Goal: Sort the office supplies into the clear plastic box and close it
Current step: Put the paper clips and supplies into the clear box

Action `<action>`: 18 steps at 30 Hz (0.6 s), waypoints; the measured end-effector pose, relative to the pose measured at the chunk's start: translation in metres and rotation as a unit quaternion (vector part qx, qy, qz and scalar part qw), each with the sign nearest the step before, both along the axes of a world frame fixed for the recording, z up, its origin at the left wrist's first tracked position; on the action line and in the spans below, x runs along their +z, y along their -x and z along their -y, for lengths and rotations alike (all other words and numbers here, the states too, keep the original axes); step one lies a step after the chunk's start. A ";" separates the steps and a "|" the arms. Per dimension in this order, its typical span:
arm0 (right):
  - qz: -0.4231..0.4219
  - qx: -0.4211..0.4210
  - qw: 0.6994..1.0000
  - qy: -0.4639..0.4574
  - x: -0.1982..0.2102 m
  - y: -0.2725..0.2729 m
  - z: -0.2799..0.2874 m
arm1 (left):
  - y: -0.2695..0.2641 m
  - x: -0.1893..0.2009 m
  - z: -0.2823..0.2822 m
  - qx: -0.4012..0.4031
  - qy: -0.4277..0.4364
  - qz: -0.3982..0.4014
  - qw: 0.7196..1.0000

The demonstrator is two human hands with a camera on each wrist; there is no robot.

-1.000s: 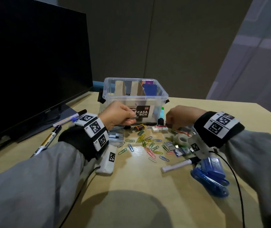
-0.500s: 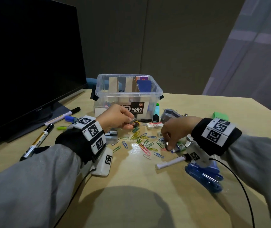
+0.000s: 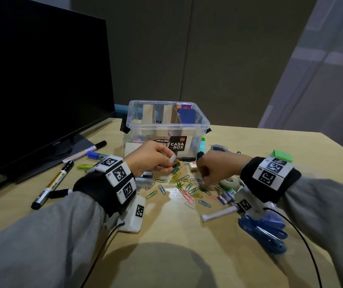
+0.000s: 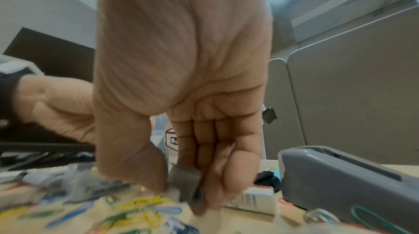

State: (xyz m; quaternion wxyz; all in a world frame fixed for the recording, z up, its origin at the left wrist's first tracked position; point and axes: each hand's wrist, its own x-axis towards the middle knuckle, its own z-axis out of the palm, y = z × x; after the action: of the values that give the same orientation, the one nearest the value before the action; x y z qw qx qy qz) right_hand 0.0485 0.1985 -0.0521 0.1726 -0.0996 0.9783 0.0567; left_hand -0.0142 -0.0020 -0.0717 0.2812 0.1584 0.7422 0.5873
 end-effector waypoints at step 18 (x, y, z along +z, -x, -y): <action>0.055 -0.076 0.996 0.007 0.021 0.022 0.009 | 0.006 0.002 0.018 0.024 0.014 -0.038 0.999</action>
State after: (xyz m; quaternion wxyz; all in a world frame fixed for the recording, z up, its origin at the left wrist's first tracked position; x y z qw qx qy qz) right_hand 0.0267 0.1898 -0.0309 0.2293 -0.0288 0.9724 0.0310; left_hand -0.0198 -0.0204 -0.0696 0.2405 0.1586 0.7640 0.5774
